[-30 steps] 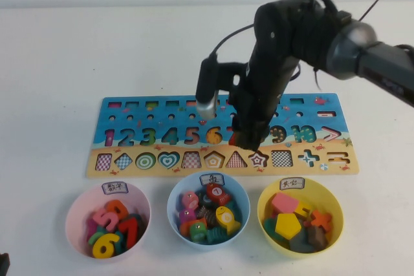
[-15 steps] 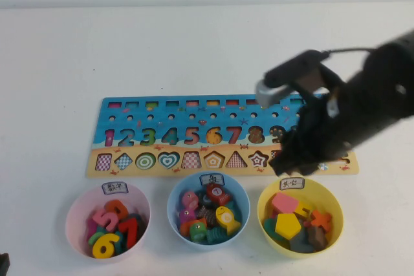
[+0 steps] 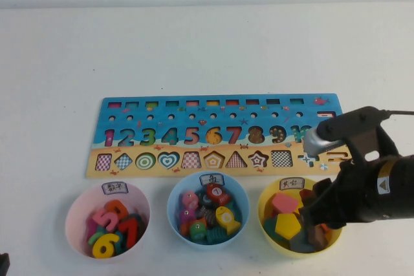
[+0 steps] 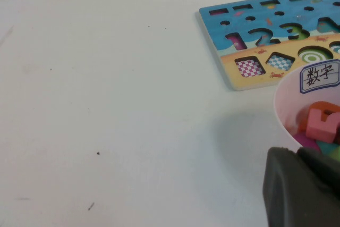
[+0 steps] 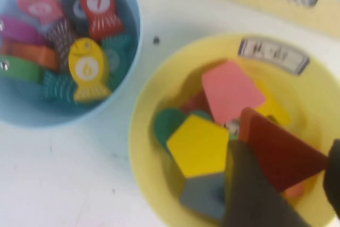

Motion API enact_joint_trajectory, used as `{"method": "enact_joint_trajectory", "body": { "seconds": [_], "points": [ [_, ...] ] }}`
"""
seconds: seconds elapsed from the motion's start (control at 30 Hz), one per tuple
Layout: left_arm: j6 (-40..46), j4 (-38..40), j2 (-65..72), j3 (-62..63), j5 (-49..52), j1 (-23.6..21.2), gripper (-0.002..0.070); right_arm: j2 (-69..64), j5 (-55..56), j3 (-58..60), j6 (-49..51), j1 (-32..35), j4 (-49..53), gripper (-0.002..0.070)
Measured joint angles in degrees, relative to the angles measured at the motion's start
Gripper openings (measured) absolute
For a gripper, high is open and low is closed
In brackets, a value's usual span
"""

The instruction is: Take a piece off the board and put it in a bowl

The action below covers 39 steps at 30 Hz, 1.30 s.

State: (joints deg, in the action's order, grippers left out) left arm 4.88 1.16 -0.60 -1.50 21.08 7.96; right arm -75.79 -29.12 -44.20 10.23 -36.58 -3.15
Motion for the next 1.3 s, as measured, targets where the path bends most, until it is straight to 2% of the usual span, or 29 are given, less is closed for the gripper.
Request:
{"method": "enact_joint_trajectory", "body": {
  "seconds": [0.47,0.87,1.3],
  "points": [
    [0.00,0.00,0.00,0.00,0.00,0.00,-0.0004,-2.40,-0.84,1.66,0.00,-0.09,-0.73,0.0265],
    [0.00,0.00,0.00,0.00,0.00,0.00,-0.0004,-5.62,2.78,1.66,0.00,-0.09,-1.87,0.0266],
    [0.00,0.00,0.00,0.00,0.00,0.00,-0.0004,-5.83,3.01,1.66,0.00,-0.09,-3.20,0.0355]
  ]
}}
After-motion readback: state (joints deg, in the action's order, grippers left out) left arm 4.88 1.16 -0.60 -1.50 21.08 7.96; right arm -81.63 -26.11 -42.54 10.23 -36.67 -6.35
